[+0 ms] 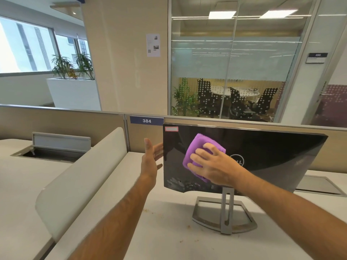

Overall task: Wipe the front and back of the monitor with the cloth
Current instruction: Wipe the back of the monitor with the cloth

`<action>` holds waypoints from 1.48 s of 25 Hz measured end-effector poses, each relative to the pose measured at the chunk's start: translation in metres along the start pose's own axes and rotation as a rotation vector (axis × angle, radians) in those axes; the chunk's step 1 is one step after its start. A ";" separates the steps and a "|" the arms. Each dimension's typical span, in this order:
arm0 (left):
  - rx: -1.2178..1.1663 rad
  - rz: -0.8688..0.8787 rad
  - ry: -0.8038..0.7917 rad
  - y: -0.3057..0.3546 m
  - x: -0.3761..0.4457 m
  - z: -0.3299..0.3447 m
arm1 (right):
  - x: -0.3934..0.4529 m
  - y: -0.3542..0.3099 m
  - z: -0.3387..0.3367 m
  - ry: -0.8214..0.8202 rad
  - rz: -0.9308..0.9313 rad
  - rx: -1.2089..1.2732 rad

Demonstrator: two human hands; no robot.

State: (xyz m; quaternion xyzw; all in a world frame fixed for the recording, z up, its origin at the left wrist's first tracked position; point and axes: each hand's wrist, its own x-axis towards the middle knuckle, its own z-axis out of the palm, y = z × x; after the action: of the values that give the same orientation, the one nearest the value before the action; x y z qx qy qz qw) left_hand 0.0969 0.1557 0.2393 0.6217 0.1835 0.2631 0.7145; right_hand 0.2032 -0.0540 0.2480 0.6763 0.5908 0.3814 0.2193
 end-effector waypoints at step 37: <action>0.011 0.025 0.095 -0.003 -0.011 0.020 | -0.111 0.037 0.025 0.146 0.204 0.033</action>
State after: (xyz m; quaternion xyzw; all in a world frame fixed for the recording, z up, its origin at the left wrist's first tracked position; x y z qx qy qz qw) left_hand 0.1008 0.1330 0.2389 0.6146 0.2110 0.3001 0.6984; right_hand 0.2453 -0.1651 0.2320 0.7069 0.5394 0.4403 0.1245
